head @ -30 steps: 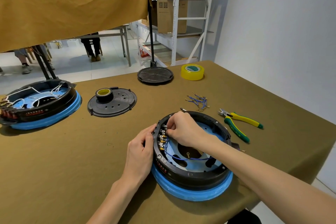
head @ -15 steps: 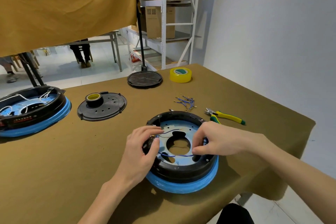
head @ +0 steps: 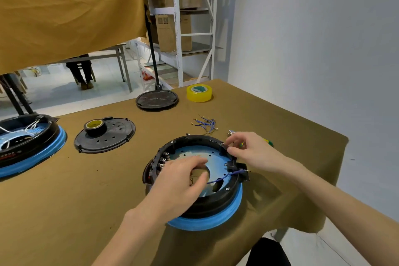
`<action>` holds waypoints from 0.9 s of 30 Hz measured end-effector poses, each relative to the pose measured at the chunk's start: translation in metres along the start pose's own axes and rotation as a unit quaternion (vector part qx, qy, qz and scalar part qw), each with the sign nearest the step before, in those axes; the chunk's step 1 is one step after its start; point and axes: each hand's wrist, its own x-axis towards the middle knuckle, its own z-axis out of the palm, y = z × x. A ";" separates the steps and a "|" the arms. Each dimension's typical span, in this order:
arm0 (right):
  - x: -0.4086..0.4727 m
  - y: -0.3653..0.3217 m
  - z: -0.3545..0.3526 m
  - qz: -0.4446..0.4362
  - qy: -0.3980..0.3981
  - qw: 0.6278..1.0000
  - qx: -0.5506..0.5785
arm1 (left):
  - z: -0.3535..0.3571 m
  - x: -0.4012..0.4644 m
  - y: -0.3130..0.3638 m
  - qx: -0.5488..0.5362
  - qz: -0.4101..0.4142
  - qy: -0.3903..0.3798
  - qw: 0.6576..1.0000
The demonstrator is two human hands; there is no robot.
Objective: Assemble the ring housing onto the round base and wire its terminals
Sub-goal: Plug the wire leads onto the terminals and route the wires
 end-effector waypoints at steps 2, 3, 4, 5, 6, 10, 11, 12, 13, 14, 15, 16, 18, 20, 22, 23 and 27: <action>0.002 0.005 0.012 0.025 -0.001 1.000 -0.005 | 0.009 0.013 0.015 -0.049 -0.003 -0.054 0.997; 0.003 0.006 0.016 0.034 -0.005 0.999 0.004 | 0.012 0.019 0.023 -0.060 0.006 -0.065 0.996; 0.004 0.007 0.020 0.036 -0.011 0.999 0.022 | 0.015 0.024 0.029 -0.063 0.023 -0.071 0.995; 0.006 0.009 0.022 0.030 -0.018 0.998 0.048 | 0.018 0.029 0.034 -0.067 0.041 -0.077 0.994; 0.007 0.011 0.022 0.017 -0.022 0.997 0.073 | 0.020 0.034 0.037 -0.077 0.052 -0.083 0.992; 0.008 0.019 0.020 -0.001 -0.033 0.990 0.141 | 0.027 0.048 0.038 -0.087 0.056 -0.071 0.992; 0.008 0.020 0.020 0.000 -0.035 0.989 0.146 | 0.029 0.049 0.037 -0.075 0.061 -0.072 0.993; 0.010 0.021 0.021 0.001 -0.028 0.990 0.141 | 0.030 0.051 0.038 -0.065 0.067 -0.077 0.993; 0.012 0.023 0.022 0.002 -0.021 0.991 0.133 | 0.031 0.052 0.038 -0.068 0.072 -0.078 0.992; 0.014 0.024 0.023 0.005 -0.016 0.991 0.134 | 0.031 0.052 0.039 -0.089 0.072 -0.074 0.991; 0.016 0.024 0.024 0.007 -0.016 0.990 0.141 | 0.029 0.052 0.038 -0.131 0.069 -0.064 0.987; 0.017 0.024 0.025 0.008 -0.018 0.988 0.153 | 0.026 0.051 0.037 -0.182 0.059 -0.049 0.980; 0.018 0.024 0.027 0.007 -0.022 0.985 0.174 | 0.016 0.049 0.033 -0.276 0.032 -0.013 0.961; 0.018 0.023 0.028 0.006 -0.020 0.983 0.181 | 0.006 0.045 0.030 -0.349 0.020 0.024 0.937; 0.021 0.023 0.031 0.007 -0.015 0.984 0.178 | 0.000 0.042 0.028 -0.399 0.024 0.054 0.915; 0.021 0.023 0.032 0.008 -0.014 0.984 0.175 | -0.002 0.040 0.028 -0.414 0.025 0.066 0.908; 0.020 0.020 0.036 0.012 -0.006 0.983 0.183 | -0.004 0.037 0.026 -0.426 0.020 0.089 0.900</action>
